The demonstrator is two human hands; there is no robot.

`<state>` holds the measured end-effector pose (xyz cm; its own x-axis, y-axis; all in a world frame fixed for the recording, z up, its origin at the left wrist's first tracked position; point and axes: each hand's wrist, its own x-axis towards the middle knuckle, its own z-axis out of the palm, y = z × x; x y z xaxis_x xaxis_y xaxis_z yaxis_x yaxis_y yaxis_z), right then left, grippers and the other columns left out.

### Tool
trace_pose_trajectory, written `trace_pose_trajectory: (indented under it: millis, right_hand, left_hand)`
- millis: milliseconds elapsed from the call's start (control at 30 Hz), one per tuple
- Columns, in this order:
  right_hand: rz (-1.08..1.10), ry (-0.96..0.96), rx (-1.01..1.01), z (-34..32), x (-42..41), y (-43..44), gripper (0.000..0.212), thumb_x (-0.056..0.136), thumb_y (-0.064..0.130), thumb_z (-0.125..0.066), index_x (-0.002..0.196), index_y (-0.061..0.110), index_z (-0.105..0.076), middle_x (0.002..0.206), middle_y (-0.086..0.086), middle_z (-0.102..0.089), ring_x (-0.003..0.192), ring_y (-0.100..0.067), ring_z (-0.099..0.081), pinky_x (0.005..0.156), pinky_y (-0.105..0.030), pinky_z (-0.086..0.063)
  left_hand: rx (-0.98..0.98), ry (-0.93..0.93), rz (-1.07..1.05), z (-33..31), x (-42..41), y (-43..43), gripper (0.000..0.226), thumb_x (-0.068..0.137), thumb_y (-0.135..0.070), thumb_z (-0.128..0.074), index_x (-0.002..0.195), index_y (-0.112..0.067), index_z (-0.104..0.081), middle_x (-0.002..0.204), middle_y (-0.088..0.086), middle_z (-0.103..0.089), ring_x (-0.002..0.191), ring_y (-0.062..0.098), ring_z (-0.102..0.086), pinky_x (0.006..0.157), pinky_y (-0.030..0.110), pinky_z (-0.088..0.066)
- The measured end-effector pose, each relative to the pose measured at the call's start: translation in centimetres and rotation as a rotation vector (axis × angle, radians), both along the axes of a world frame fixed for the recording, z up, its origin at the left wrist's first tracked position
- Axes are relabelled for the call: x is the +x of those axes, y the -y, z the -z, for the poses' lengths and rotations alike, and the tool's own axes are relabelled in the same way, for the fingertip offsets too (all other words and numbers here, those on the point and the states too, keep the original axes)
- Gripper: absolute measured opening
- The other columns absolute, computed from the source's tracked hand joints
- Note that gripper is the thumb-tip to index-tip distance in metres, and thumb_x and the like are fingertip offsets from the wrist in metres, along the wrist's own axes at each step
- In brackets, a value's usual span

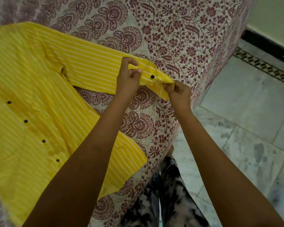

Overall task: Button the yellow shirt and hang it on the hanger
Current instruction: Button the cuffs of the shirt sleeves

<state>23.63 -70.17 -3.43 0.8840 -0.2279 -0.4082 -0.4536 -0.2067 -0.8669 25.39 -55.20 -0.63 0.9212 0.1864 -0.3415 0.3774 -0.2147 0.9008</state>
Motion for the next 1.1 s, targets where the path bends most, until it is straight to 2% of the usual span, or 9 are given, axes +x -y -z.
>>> trace_pose_trajectory:
  millis: [100,167,233,400,567,700,867,967,1100]
  right_hand:
    - [0.130,-0.111,0.196,-0.2,-0.3,-0.4,0.011,0.087,0.006,-0.057,0.086,0.007,-0.067,0.071,-0.010,-0.063,0.063,-0.017,-0.058,0.058,-0.030,-0.051]
    - [0.197,-0.209,0.340,-0.1,-0.6,-0.2,0.015,0.088,0.007,-0.057,0.077,0.013,-0.066,0.062,0.001,-0.065,0.059,-0.011,-0.061,0.056,-0.024,-0.054]
    - [0.248,-0.272,0.400,0.6,-0.7,0.1,0.018,0.090,0.010,-0.056,0.074,0.015,-0.064,0.060,0.003,-0.065,0.059,-0.011,-0.062,0.057,-0.024,-0.055]
    - [0.351,-0.386,0.410,0.9,-0.2,0.7,0.021,0.092,0.017,-0.053,0.071,0.013,-0.058,0.065,-0.004,-0.061,0.048,-0.008,-0.058,0.051,-0.021,-0.051]
    - [0.234,-0.377,0.504,0.2,0.6,1.9,0.010,0.088,0.010,-0.058,0.080,0.013,-0.064,0.076,-0.003,-0.065,0.065,-0.011,-0.062,0.055,-0.018,-0.052]
    - [0.093,-0.305,0.564,0.1,1.4,3.0,0.011,0.088,0.007,-0.058,0.085,0.014,-0.066,0.082,-0.001,-0.067,0.073,-0.009,-0.065,0.062,-0.017,-0.051]
    - [-0.105,-0.330,0.344,0.5,2.1,4.3,0.012,0.089,0.016,-0.059,0.091,0.006,-0.066,0.079,-0.005,-0.064,0.069,-0.011,-0.060,0.071,-0.024,-0.050]
    - [-0.148,-0.296,0.398,0.2,2.3,4.2,0.014,0.090,0.019,-0.059,0.089,0.007,-0.066,0.070,0.000,-0.064,0.056,-0.003,-0.057,0.064,-0.020,-0.050]
    - [-0.074,-0.233,0.462,0.1,2.5,3.6,0.009,0.090,0.014,-0.058,0.092,0.011,-0.067,0.073,0.002,-0.066,0.065,-0.006,-0.059,0.061,-0.015,-0.049]
  left_hand:
    - [0.150,0.046,0.120,1.4,0.6,0.1,0.020,0.088,0.004,-0.048,0.087,-0.012,-0.061,0.092,0.000,-0.062,0.088,0.010,-0.056,0.080,0.027,-0.046]
    - [0.240,0.022,0.218,2.1,0.4,0.9,0.025,0.087,0.005,-0.049,0.093,-0.010,-0.068,0.113,0.007,-0.060,0.108,0.017,-0.054,0.090,0.020,-0.041]
    - [0.323,0.023,0.256,2.9,-0.2,1.7,0.025,0.088,0.000,-0.052,0.099,-0.013,-0.070,0.119,0.010,-0.054,0.116,0.020,-0.048,0.091,0.015,-0.036]
    - [0.311,0.154,0.187,2.9,-2.8,3.6,0.019,0.088,-0.021,-0.057,0.102,-0.015,-0.067,0.094,0.008,-0.063,0.085,0.019,-0.057,0.073,0.031,-0.049]
    - [0.341,0.127,0.237,2.9,-2.8,5.5,0.034,0.085,-0.031,-0.062,0.115,-0.015,-0.063,0.108,0.005,-0.067,0.092,0.017,-0.062,0.079,0.033,-0.052]
    - [0.345,0.137,0.151,2.6,-1.2,6.2,0.024,0.081,-0.025,-0.066,0.100,-0.011,-0.066,0.086,-0.005,-0.065,0.072,0.008,-0.058,0.067,0.029,-0.051]
    - [0.366,0.154,0.041,2.5,1.2,5.9,0.019,0.078,-0.019,-0.069,0.085,-0.004,-0.060,0.078,-0.005,-0.059,0.060,-0.004,-0.051,0.056,0.006,-0.038]
    - [0.382,0.139,0.112,2.5,2.8,5.5,0.011,0.077,-0.015,-0.067,0.080,-0.005,-0.065,0.077,-0.001,-0.064,0.062,-0.002,-0.054,0.058,0.008,-0.042]
    - [0.424,0.125,0.203,2.1,3.4,5.6,0.009,0.079,-0.012,-0.062,0.083,-0.006,-0.068,0.081,0.005,-0.070,0.067,0.008,-0.057,0.063,0.017,-0.045]
